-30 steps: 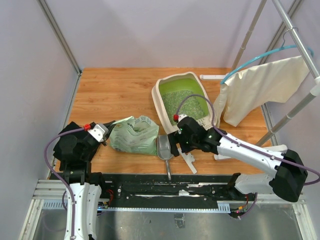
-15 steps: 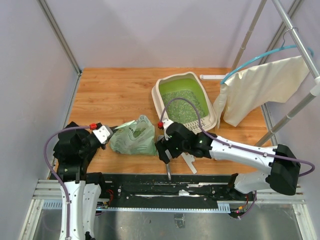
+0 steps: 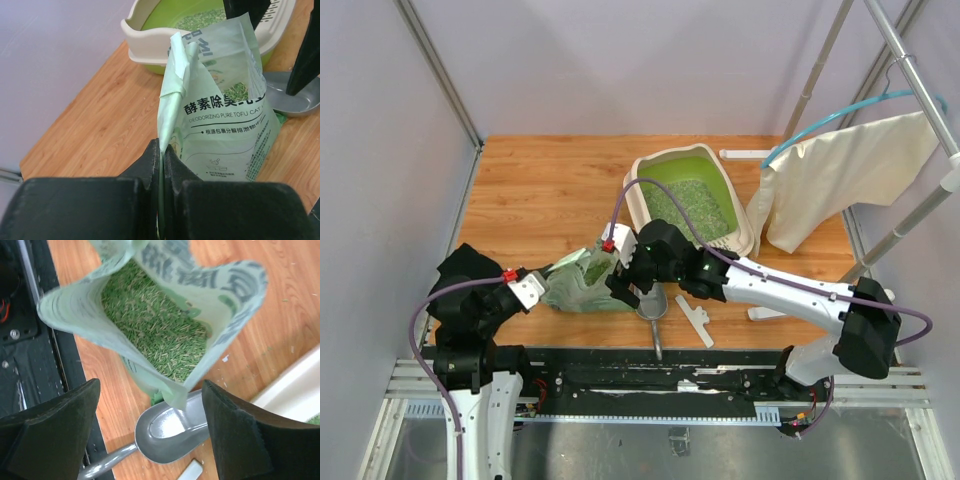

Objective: Fill the litter box with clean litter
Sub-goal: Open the cat litter bag at the center of the board.

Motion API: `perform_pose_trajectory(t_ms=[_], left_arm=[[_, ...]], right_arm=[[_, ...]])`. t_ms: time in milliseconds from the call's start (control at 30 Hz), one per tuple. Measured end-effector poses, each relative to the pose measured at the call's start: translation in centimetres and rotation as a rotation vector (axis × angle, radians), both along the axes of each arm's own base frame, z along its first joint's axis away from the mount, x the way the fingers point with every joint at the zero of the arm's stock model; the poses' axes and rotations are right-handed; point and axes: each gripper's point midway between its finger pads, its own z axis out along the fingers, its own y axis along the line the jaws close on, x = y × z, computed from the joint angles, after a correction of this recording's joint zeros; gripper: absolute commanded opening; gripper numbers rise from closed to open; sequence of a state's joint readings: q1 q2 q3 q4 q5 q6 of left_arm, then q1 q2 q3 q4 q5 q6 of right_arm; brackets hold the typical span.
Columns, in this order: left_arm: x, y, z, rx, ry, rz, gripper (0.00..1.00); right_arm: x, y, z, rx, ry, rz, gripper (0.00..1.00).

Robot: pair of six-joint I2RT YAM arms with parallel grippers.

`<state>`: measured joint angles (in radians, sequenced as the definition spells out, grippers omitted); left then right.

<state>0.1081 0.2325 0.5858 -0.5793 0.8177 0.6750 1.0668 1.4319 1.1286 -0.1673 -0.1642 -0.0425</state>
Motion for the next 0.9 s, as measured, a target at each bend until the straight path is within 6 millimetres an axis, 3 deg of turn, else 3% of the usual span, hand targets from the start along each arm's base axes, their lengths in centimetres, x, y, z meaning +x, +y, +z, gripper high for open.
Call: perform_pose_trajectory(t_ms=[33,100,167,267,567,767,900], left_arm=[[-0.1,0.1,0.0,0.002,-0.007,0.005,0.0],[-0.1,0.2,-0.1,0.005,-0.013,0.014,0.01],[-0.1,0.2,-0.1,0.007,-0.014,0.019,0.0],[0.1,0.4,-0.1,0.008,-0.018,0.03,0.0],[3.4,2.4,1.5,-0.075,-0.079,0.183,0.0],[6.1,3.0,2.3,-0.151,-0.055,0.227,0.01],[5.8,2.6,2.9,-0.195,-0.063,0.217,0.0]], right_arm=[[-0.1,0.0,-0.6,-0.005,-0.006,0.028,0.73],[-0.1,0.1,-1.3,-0.007,-0.019,0.081,0.53],[0.4,0.4,-1.2,0.012,-0.041,0.113,0.36],[1.4,0.8,-0.5,0.052,-0.065,0.146,0.03],[3.3,2.4,1.3,0.082,-0.133,0.196,0.01],[5.1,3.0,5.5,0.138,-0.239,0.179,0.01],[4.8,2.9,7.6,0.183,-0.277,0.184,0.01]])
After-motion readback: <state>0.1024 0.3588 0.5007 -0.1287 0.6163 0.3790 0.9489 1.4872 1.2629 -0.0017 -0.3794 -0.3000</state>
